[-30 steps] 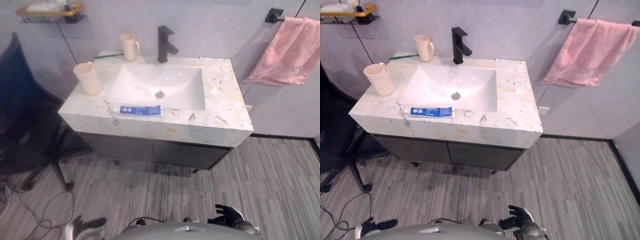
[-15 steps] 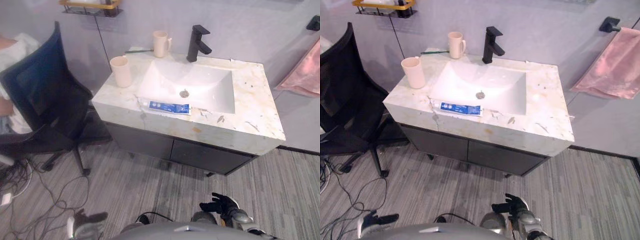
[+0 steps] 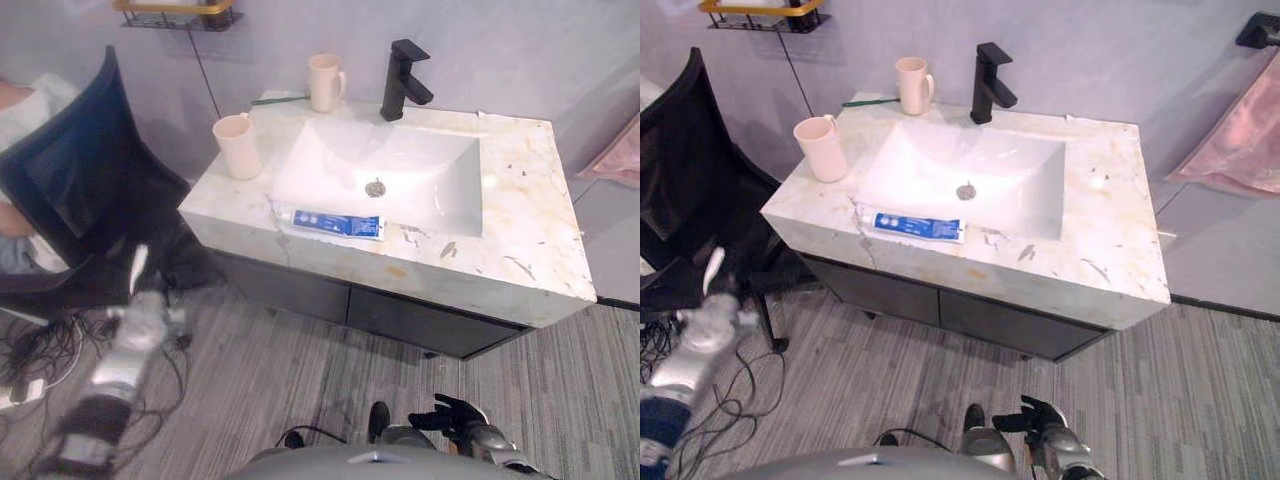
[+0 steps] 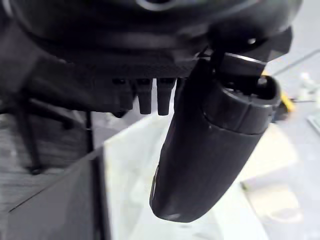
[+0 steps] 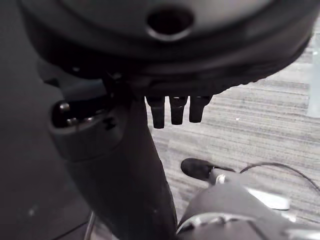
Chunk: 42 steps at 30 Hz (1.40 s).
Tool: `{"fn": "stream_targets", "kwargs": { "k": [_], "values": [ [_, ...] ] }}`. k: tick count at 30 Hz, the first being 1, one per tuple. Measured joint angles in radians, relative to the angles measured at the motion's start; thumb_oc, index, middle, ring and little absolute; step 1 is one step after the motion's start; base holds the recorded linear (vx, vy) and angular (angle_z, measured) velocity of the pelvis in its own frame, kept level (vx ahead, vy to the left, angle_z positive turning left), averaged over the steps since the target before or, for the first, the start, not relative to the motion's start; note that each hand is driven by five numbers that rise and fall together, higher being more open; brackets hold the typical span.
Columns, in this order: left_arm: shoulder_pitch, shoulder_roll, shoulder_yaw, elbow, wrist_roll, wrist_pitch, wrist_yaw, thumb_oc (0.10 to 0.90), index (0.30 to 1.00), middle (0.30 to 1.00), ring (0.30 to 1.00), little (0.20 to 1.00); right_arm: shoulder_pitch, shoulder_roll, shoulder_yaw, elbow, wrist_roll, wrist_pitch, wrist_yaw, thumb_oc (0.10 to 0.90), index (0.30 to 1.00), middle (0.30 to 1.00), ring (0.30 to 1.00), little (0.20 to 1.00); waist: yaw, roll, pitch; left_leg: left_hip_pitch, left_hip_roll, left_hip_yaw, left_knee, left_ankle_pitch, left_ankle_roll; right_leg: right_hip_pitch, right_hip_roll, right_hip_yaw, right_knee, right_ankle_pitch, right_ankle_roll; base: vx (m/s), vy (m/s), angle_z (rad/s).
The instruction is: Organize the bathroom.
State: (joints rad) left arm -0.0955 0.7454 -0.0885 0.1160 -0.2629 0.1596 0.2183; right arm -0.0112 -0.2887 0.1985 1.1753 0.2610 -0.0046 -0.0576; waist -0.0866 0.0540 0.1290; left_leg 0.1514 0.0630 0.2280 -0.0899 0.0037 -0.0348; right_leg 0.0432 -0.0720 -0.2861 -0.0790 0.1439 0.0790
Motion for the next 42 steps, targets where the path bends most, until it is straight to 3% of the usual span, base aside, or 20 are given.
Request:
{"fn": "stream_targets", "kwargs": {
  "k": [2, 6, 9, 15, 17, 20, 23, 27, 28, 30, 36, 42],
  "values": [
    [-0.054, 0.069, 0.015, -0.073, 0.0, 0.039, -0.029, 0.8, 0.9, 0.9, 0.9, 0.9, 0.002, -0.008, -0.003, 0.011, 0.0, 0.007, 0.001, 0.8, 0.9, 0.9, 0.9, 0.9, -0.001, 0.0, -0.001, 0.001, 0.0, 0.003, 0.0, -0.001, -0.002, 0.0, 0.0, 0.005, 0.0, 0.0, 0.0, 0.0, -0.042, -0.08],
    [-0.132, 0.221, 0.056, -0.132, -0.001, 0.048, -0.043, 0.8, 0.9, 0.9, 0.9, 0.9, 0.005, -0.009, -0.002, 0.039, 0.031, 0.023, 0.0, 0.8, 0.9, 0.9, 0.9, 0.9, -0.001, -0.002, -0.007, 0.011, 0.0, 0.003, 0.0, -0.003, -0.006, 0.006, 0.001, 0.012, 0.0, 0.0, 0.0, -0.01, -0.036, -0.04],
    [-0.144, 0.273, 0.109, -0.146, -0.005, 0.043, -0.046, 0.8, 0.9, 0.9, 0.9, 0.9, 0.009, -0.008, -0.002, 0.05, 0.039, 0.037, 0.001, 0.8, 0.9, 0.9, 0.9, 0.9, 0.005, -0.001, -0.019, 0.012, 0.0, -0.001, -0.001, -0.003, -0.008, 0.009, 0.0, 0.012, -0.001, -0.001, 0.0, -0.01, -0.007, 0.01],
    [-0.144, 0.336, 0.109, -0.161, -0.04, 0.031, -0.072, 0.8, 0.9, 0.9, 0.9, 0.9, 0.017, -0.006, -0.001, 0.07, 0.04, 0.038, 0.001, 0.8, 0.9, 0.9, 0.9, 0.9, 0.024, -0.003, -0.041, 0.012, -0.001, -0.003, 0.0, -0.004, -0.009, 0.009, -0.001, 0.01, -0.001, -0.001, 0.0, -0.02, -0.01, 0.01],
    [-0.145, 0.408, 0.108, -0.193, -0.053, 0.004, -0.115, 0.8, 0.9, 0.9, 0.9, 0.9, 0.013, -0.006, 0.013, 0.07, 0.042, 0.039, -0.005, 0.8, 0.9, 0.9, 0.9, 0.9, 0.035, -0.008, -0.048, 0.006, -0.004, -0.015, 0.0, 0.0, -0.01, 0.009, -0.006, -0.002, 0.0, -0.001, 0.0, -0.08, -0.016, 0.15],
    [-0.25, 0.476, 0.043, -0.194, -0.143, -0.032, -0.282, 0.8, 0.9, 0.9, 0.9, 0.9, 0.015, -0.005, 0.025, 0.072, 0.042, 0.039, -0.015, 0.8, 0.9, 0.9, 0.9, 0.9, 0.045, -0.01, -0.056, -0.001, -0.009, -0.019, 0.0, 0.003, -0.008, 0.007, -0.012, -0.012, 0.0, -0.001, 0.0, -0.06, 0.003, 0.13],
    [-0.436, 0.529, -0.14, -0.219, -0.196, -0.042, -0.435, 0.8, 0.9, 0.9, 0.9, 0.9, -0.013, -0.006, 0.047, 0.078, 0.039, 0.04, -0.019, 0.8, 0.9, 0.9, 0.9, 0.9, 0.032, -0.004, -0.061, -0.001, -0.019, -0.017, 0.0, 0.004, -0.006, 0.006, -0.02, -0.008, 0.0, 0.003, 0.007, -0.02, 0.002, -0.03],
    [-0.709, 0.529, -0.457, -0.247, -0.209, -0.046, -0.486, 0.8, 0.9, 0.9, 0.9, 0.9, -0.047, -0.003, 0.074, 0.076, 0.039, 0.042, -0.019, 0.8, 0.9, 0.9, 0.9, 0.9, -0.004, 0.017, -0.073, -0.001, -0.023, -0.008, 0.0, 0.004, -0.005, 0.001, -0.023, 0.003, 0.0, 0.005, 0.01, -0.01, 0.0, -0.08],
    [-0.744, 0.527, -0.495, -0.252, -0.212, -0.044, -0.49, 0.8, 0.9, 0.9, 0.9, 0.9, -0.051, -0.003, 0.081, 0.076, 0.039, 0.042, -0.019, 0.8, 0.9, 0.9, 0.9, 0.9, -0.011, 0.022, -0.076, -0.001, -0.022, -0.004, 0.0, 0.003, -0.005, -0.001, -0.022, 0.007, 0.0, 0.005, 0.01, 0.0, 0.0, -0.11],
    [-0.886, 0.522, -0.646, -0.251, -0.214, -0.014, -0.497, 0.8, 0.9, 0.9, 0.9, 0.9, -0.063, -0.001, 0.089, 0.076, 0.039, 0.043, -0.018, 0.8, 0.9, 0.9, 0.9, 0.9, -0.027, 0.033, -0.08, 0.0, -0.019, 0.003, 0.0, 0.002, -0.007, -0.005, -0.017, 0.017, 0.0, 0.006, 0.01, 0.0, 0.0, -0.16],
    [-1.013, 0.465, -0.736, -0.181, -0.189, 0.023, -0.551, 0.8, 0.9, 0.9, 0.9, 0.9, -0.066, -0.013, 0.087, 0.076, 0.039, 0.045, -0.019, 0.8, 0.9, 0.9, 0.9, 0.9, -0.06, 0.077, -0.084, 0.01, -0.012, 0.028, 0.0, -0.003, -0.013, -0.009, -0.007, 0.043, 0.0, 0.005, 0.01, 0.01, 0.003, -0.13],
    [-1.006, 0.454, -0.8, -0.006, -0.101, -0.006, -0.636, 0.8, 0.9, 0.9, 0.9, 0.9, -0.062, -0.02, 0.084, 0.072, 0.039, 0.058, -0.019, 0.8, 0.9, 0.9, 0.9, 0.9, -0.061, 0.087, -0.09, 0.01, -0.005, 0.044, 0.0, -0.008, -0.016, -0.016, 0.001, 0.051, -0.001, 0.0, 0.014, 0.0, 0.004, -0.08]
  ]
}}
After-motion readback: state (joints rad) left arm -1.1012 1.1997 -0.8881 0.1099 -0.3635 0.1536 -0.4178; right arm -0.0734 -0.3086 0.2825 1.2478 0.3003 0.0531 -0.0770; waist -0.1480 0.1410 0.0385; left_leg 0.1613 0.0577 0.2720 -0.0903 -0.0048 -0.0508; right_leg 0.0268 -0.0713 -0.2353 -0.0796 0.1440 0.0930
